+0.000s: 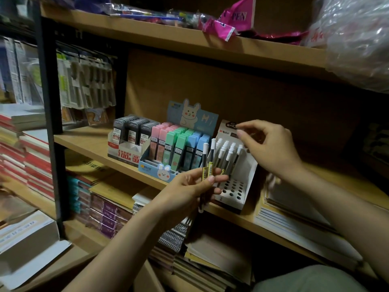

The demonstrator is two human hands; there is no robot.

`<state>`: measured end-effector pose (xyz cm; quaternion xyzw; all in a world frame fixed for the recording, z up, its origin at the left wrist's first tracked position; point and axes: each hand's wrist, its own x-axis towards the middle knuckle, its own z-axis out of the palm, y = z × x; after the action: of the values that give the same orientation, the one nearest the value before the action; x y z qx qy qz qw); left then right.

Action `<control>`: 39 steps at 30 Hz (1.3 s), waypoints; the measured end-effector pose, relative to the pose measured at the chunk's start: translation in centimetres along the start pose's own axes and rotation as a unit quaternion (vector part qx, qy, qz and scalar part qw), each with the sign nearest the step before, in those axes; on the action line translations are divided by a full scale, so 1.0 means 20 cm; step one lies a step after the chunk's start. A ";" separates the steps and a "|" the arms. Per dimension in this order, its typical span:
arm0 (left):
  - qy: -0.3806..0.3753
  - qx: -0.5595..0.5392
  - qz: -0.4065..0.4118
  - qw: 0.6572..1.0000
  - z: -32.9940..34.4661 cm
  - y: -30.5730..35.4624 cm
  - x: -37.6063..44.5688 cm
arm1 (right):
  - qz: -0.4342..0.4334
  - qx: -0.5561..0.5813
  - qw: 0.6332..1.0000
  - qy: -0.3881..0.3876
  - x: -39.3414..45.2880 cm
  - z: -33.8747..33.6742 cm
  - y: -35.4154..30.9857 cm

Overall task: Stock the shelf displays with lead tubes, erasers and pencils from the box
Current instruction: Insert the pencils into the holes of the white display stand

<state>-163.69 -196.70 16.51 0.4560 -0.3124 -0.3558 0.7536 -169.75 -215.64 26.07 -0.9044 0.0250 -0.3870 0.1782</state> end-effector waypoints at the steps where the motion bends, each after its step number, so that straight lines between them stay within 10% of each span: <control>1: -0.002 0.007 0.003 1.000 0.00 0.00 0.00 | 0.019 0.066 0.997 -0.028 -0.02 -0.01 -0.05; 12: 0.023 0.086 0.013 0.996 0.01 -0.02 0.01 | 0.107 0.227 0.962 -0.105 -0.06 -0.06 -0.12; 18: 0.145 0.221 0.024 0.964 -0.02 -0.10 0.03 | 0.026 0.002 0.999 -0.031 -0.05 -0.13 0.01; 39: 0.157 0.239 0.012 0.958 -0.04 -0.13 0.07 | 0.076 -0.081 0.991 -0.081 0.01 0.06 0.09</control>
<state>-162.96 -198.31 13.97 0.6692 -0.2718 -0.1855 0.6662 -168.62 -217.04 24.92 -0.9396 0.1104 -0.2948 0.1344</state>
